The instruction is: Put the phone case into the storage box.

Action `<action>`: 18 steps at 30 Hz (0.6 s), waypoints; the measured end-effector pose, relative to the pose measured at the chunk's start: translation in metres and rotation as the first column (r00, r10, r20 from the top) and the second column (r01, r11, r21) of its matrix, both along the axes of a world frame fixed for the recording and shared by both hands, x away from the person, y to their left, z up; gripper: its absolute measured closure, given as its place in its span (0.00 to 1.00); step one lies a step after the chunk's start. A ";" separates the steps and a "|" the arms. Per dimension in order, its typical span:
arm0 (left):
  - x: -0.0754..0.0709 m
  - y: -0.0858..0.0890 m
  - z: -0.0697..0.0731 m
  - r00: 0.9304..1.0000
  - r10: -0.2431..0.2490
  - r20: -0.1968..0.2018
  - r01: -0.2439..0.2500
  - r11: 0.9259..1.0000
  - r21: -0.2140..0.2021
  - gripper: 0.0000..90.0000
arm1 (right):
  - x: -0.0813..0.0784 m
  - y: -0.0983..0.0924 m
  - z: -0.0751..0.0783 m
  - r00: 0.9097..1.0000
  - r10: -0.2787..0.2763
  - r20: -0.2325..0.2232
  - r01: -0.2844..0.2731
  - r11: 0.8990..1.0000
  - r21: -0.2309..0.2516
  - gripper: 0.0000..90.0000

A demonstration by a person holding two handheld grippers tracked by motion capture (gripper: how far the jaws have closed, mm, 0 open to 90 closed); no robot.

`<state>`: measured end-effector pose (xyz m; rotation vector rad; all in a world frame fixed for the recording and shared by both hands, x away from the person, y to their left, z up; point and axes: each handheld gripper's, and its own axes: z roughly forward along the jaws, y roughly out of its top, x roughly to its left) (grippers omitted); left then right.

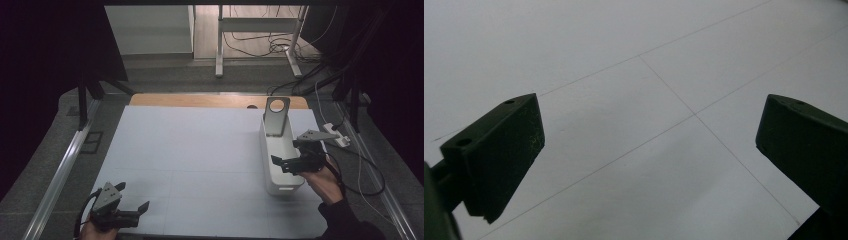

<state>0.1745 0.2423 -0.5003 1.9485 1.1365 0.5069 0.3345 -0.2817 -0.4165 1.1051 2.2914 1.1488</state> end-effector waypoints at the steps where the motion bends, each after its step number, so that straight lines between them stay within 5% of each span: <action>1: 0.000 0.000 0.000 1.000 0.002 0.002 -0.002 1.000 0.003 0.00 | -0.002 0.000 0.000 1.000 0.002 0.003 -0.002 1.000 -0.003 0.00; 18: 0.000 0.000 -0.001 1.000 -0.001 -0.008 0.001 1.000 0.006 0.00 | -0.043 -0.011 0.002 0.999 -0.012 0.041 0.012 1.000 -0.008 0.00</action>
